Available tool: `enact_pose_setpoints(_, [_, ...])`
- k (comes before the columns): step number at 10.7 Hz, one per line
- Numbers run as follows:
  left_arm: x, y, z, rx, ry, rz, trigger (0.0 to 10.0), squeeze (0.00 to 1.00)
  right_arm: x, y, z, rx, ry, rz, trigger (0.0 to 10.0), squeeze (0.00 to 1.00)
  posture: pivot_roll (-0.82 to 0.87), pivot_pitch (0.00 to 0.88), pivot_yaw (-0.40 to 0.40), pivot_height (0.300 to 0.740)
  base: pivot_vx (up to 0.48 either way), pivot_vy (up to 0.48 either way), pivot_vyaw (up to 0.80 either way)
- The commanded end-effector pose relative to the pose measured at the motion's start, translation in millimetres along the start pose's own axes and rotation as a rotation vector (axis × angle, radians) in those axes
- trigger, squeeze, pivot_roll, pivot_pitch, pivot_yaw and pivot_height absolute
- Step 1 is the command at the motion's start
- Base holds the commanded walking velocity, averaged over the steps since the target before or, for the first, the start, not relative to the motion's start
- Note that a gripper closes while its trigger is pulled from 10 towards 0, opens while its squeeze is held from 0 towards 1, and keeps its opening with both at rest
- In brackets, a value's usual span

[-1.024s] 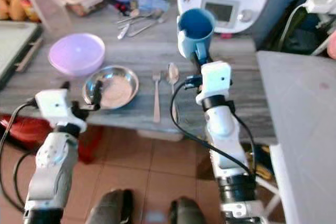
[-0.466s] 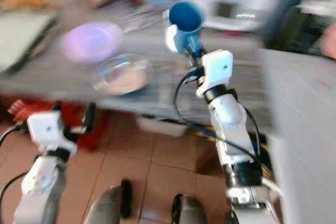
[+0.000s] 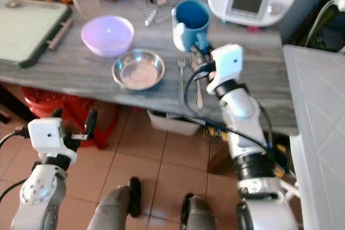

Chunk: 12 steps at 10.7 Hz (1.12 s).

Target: Setting the table

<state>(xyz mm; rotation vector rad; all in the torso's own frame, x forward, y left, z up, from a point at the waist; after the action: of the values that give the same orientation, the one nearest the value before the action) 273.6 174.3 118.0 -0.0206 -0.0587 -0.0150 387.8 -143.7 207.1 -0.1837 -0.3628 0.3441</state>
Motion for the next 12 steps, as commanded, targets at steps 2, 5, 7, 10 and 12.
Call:
enact_pose_setpoints(2, [-3.0,7.7,2.4,0.015,0.011,0.028,10.0,0.00,9.7,-5.3,7.7,-0.014,-0.037,-0.004,10.0,0.00,0.06,0.286,-0.014,0.740,0.000,0.000,0.72])
enact_pose_setpoints(5, [-4.8,5.1,6.9,0.021,0.015,0.020,10.0,0.00,24.9,-3.1,17.9,-0.083,-0.086,0.024,10.0,0.00,0.08,0.316,0.004,0.740,0.000,0.000,0.00])
enact_pose_setpoints(7, [-7.6,9.5,8.4,0.032,0.027,0.028,10.0,0.00,28.5,-14.6,18.4,-0.100,-0.093,-0.029,10.0,0.00,0.10,0.327,0.013,0.740,0.000,0.000,0.00])
enact_pose_setpoints(10, [-7.2,5.8,11.2,0.033,0.029,0.012,10.0,0.00,34.2,-22.0,23.6,-0.132,-0.108,-0.039,10.0,0.00,0.10,0.334,0.024,0.740,0.000,0.000,0.00])
enact_pose_setpoints(12, [-9.0,4.9,11.2,0.033,0.038,0.004,10.0,0.00,40.6,-25.5,28.4,-0.128,-0.120,-0.027,10.0,0.00,0.11,0.340,0.028,0.740,0.000,0.000,0.00])
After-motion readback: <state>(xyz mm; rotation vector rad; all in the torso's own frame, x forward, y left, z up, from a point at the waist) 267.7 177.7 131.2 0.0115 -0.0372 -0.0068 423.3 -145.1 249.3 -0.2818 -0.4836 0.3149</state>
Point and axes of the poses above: a point about 5 cm out from each wrist's last joint towards the gripper, its own x axis pointing out of the wrist towards the gripper, its own z axis along the axis of the wrist's last joint, y = z × x, the point moved 5 cm from there along x, pointing out of the wrist towards the gripper, and after that the axes turned 2 degrees about -x, right-handed, at the moved point
